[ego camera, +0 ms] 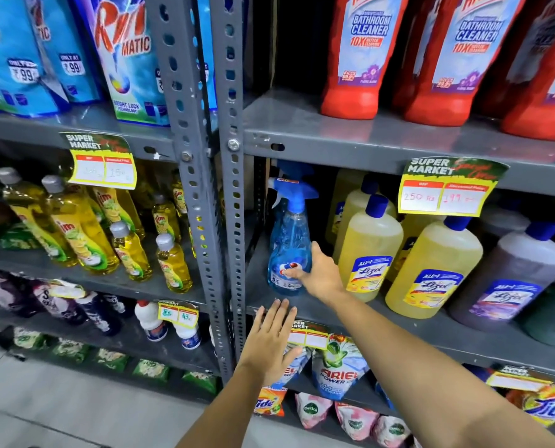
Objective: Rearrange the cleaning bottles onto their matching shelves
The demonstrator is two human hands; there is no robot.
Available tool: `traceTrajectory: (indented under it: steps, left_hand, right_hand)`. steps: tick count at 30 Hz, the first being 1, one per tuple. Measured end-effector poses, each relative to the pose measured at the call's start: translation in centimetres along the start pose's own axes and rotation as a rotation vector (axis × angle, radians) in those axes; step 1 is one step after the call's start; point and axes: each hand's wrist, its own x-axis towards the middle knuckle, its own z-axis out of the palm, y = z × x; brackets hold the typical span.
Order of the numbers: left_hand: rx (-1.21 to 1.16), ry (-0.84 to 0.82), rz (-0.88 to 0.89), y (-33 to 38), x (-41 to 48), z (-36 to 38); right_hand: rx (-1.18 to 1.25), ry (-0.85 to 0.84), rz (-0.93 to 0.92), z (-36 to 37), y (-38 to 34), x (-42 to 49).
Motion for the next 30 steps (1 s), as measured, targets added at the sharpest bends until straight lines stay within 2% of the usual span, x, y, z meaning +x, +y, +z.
traceTrajectory:
  steps: [13, 24, 30]
  left_hand:
    - [0.024, -0.001, -0.012, 0.3, 0.0, -0.1]
    - [0.038, -0.064, -0.016, 0.2, 0.0, -0.6]
    - [0.039, -0.081, -0.009, 0.2, 0.1, -1.2]
  right_hand:
    - [0.018, 0.043, -0.011, 1.3, -0.2, -0.2]
    - [-0.07, -0.01, 0.009, 1.1, -0.7, 0.2]
    - [0.05, -0.058, 0.002, 0.8, -0.6, 0.0]
